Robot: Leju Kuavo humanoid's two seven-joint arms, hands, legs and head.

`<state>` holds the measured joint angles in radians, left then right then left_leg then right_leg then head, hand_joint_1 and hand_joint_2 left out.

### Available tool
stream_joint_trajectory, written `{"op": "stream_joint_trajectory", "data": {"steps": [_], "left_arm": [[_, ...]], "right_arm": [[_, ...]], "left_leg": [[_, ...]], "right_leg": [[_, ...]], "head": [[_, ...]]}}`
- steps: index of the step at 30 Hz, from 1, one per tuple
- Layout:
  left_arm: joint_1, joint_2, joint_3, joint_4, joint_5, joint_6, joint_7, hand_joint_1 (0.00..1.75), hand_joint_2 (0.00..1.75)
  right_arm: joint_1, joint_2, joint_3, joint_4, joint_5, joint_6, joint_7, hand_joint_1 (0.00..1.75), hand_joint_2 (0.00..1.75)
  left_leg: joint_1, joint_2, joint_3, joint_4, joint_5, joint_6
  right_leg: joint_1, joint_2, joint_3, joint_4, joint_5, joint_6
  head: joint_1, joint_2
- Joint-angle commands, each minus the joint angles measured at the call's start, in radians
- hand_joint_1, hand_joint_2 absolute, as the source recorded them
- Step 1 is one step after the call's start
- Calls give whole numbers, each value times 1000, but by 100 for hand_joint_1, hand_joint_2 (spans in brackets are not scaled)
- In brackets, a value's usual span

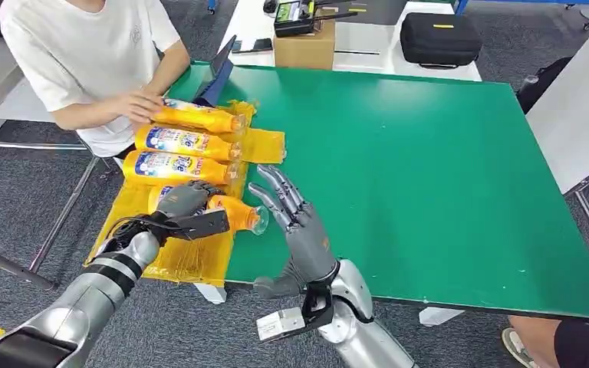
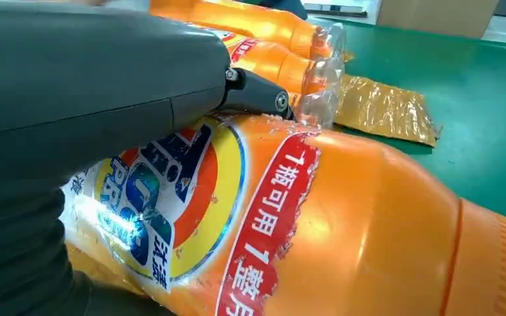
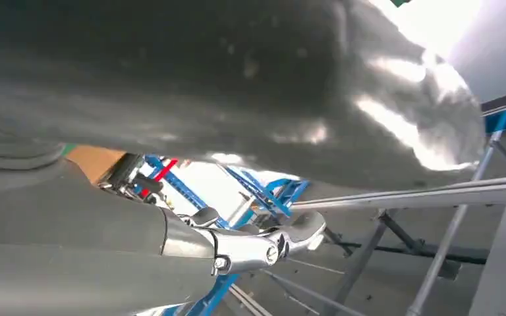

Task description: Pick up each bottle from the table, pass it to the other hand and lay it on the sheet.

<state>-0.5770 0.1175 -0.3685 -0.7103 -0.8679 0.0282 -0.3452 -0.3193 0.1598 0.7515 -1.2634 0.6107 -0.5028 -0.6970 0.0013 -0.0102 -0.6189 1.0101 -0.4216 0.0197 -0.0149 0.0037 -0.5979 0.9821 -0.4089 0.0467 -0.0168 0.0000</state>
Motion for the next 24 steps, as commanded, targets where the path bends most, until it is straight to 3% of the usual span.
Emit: {"op": "stream_joint_trajectory", "data": {"steps": [1,4,8,14,19,20,21,22,24], "left_arm": [[42,107,-36,-125,20,-41,46,175,175],[17,106,-84,-100,-51,-55,92,175,175],[-23,41,-164,76,-148,-35,125,175,175],[-35,-31,-195,267,-160,-25,138,175,175],[-22,-83,-169,353,-135,-42,145,175,175],[-16,-96,-152,355,-119,-39,142,155,175],[-12,-103,-129,355,-89,-58,113,35,175],[-9,-109,-109,354,-63,-71,95,0,175],[-11,-111,-109,353,-63,-71,95,0,175]], "right_arm": [[-13,-39,-14,16,-22,-9,-1,0,0],[-22,-39,-2,11,-35,-5,-1,0,0],[-40,-27,7,43,-30,19,-1,0,0],[-62,-19,32,93,-35,34,-1,0,0],[-79,-9,54,123,-44,37,-1,0,0],[-79,-10,55,125,-43,34,-1,0,0],[-80,-12,59,124,-47,35,-1,0,0],[-80,-16,63,123,-50,30,-1,0,0],[-80,-16,63,123,-50,30,-1,0,0]], "left_leg": [[1,3,2,-1,-1,-1],[2,3,4,0,-2,-2],[1,-2,3,0,-1,-1],[0,-1,6,-2,-1,-1],[-1,-10,11,-3,1,-1],[-2,-10,10,-3,1,0],[-3,-12,12,-3,1,0],[-2,-11,14,-4,1,0],[-3,-13,19,-3,1,0]], "right_leg": [[1,2,2,-1,0,-1],[2,2,4,-1,-1,-2],[1,-3,3,0,-2,-1],[0,-1,6,-2,-1,-1],[-1,-7,13,-4,-1,-2],[-2,-7,12,-3,-2,0],[-3,-8,14,-3,-3,1],[-2,-8,17,-4,-2,0],[-3,-9,22,-3,-3,1]], "head": [[0,0],[0,0],[0,0],[0,0],[0,0],[0,0],[0,0],[0,0],[0,0]]}}
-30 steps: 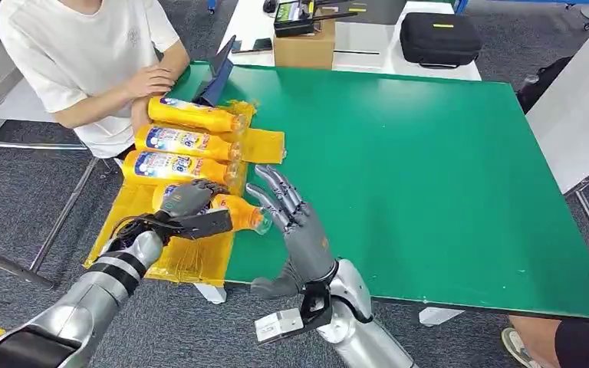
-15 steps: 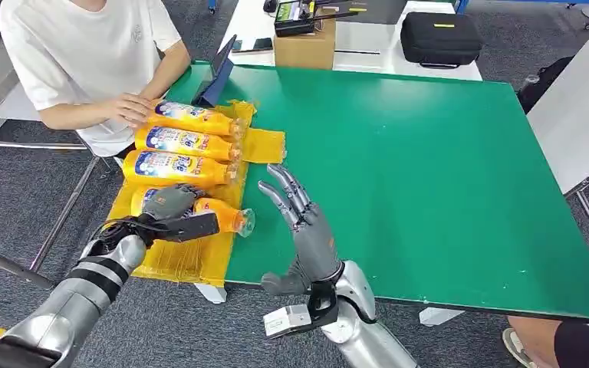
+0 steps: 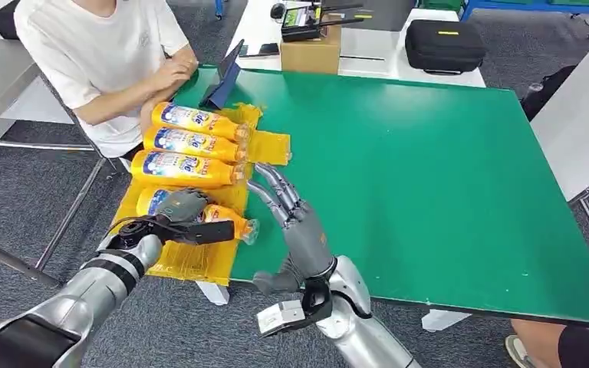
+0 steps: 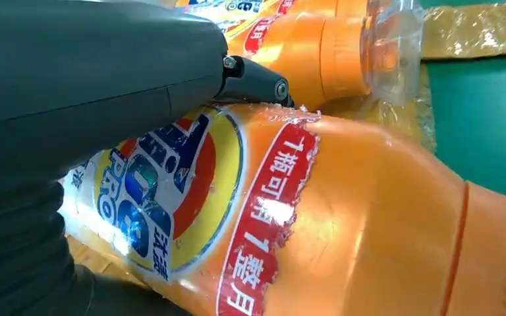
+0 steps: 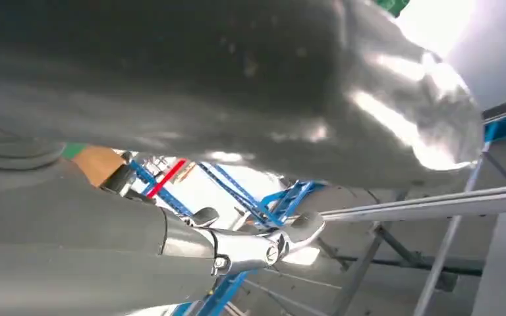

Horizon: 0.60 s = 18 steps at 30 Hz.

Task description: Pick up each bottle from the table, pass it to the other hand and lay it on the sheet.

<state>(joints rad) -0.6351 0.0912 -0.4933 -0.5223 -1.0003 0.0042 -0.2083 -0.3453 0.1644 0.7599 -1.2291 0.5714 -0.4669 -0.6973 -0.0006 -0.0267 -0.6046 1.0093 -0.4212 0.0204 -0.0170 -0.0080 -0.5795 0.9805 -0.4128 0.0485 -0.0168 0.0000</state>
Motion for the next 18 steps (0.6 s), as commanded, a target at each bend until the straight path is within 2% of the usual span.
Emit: {"op": "stream_joint_trajectory", "data": {"steps": [1,2,3,6,10,18], "left_arm": [[47,-84,16,165,69,-47,-42,0,175],[47,-84,16,165,69,-47,-42,0,175],[53,-93,75,153,147,-92,-121,0,175],[53,-97,91,137,179,-111,-148,0,175],[59,-86,160,89,332,-236,-284,0,175],[56,-85,160,88,334,-239,-285,0,175]], "right_arm": [[-54,-21,54,89,-10,-6,-1,0,0],[-54,-21,54,89,-10,-6,-1,0,0],[-55,-23,59,84,-19,-9,-1,0,0],[-63,-27,75,90,-34,-19,-1,0,0],[-84,-35,120,105,-79,-40,-1,0,0],[-85,-36,120,106,-80,-41,-1,0,0]], "left_leg": [[-1,3,6,-1,0,0],[-1,4,5,-3,1,-1],[-1,3,5,-2,0,0],[-2,5,6,-2,0,0],[-2,4,6,-1,0,0],[-1,6,4,-1,0,0]], "right_leg": [[-1,2,4,-1,0,-1],[-1,3,4,-2,2,-1],[-1,2,4,-1,1,-1],[-1,4,5,-1,1,-1],[-1,3,5,0,1,0],[0,4,3,-1,2,-1]], "head": [[0,0],[0,0],[0,0],[0,0],[0,0],[0,0]]}}
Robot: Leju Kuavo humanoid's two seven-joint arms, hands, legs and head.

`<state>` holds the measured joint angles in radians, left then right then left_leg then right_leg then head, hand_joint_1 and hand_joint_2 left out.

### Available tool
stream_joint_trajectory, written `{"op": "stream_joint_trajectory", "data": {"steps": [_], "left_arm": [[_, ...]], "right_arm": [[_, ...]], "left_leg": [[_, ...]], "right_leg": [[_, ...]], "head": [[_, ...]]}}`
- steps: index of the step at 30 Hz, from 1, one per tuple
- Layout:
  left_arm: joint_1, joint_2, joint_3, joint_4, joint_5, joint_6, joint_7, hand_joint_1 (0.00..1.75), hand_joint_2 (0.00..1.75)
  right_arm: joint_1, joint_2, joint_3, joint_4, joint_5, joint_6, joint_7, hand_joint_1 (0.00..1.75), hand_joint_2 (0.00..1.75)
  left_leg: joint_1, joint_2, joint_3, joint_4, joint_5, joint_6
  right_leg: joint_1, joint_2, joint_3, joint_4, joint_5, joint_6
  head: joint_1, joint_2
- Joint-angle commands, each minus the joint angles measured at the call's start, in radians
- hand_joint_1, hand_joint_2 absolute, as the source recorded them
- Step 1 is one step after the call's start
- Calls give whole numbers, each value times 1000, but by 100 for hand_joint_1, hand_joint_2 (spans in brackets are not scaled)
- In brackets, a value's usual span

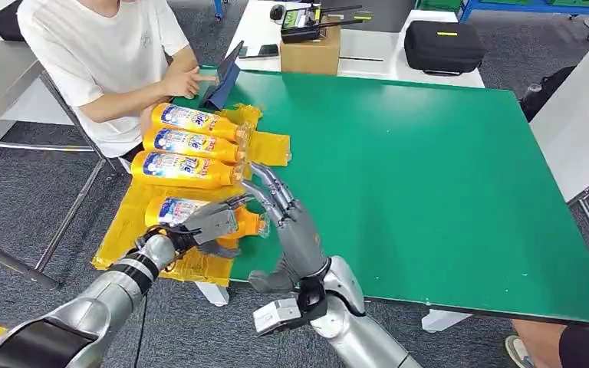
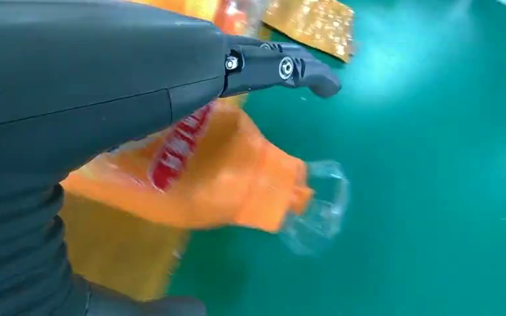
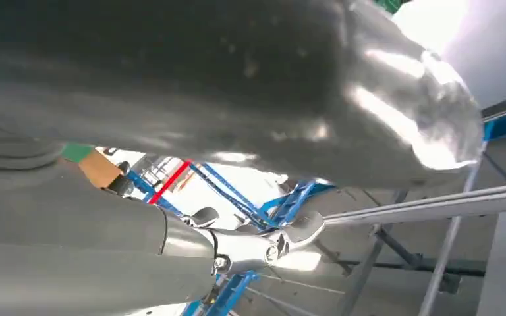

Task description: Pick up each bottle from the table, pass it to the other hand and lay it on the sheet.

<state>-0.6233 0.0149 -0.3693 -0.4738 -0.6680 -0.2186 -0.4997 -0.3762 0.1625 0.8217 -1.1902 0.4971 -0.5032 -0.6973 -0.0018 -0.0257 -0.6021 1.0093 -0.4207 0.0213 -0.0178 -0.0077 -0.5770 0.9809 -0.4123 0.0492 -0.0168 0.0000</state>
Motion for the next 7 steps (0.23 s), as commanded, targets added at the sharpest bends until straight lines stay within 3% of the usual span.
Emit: {"op": "stream_joint_trajectory", "data": {"steps": [1,7], "left_arm": [[44,-9,36,39,2,-16,6,0,175],[79,-5,51,-115,147,-19,-101,0,175]], "right_arm": [[-54,-34,58,67,-5,-5,-1,0,0],[-67,-42,83,75,-28,-20,-1,0,0]], "left_leg": [[1,6,2,-1,0,-1],[1,7,1,-2,0,-1]], "right_leg": [[1,4,0,-2,1,-2],[1,5,0,-2,1,-2]], "head": [[0,0],[0,0]]}}
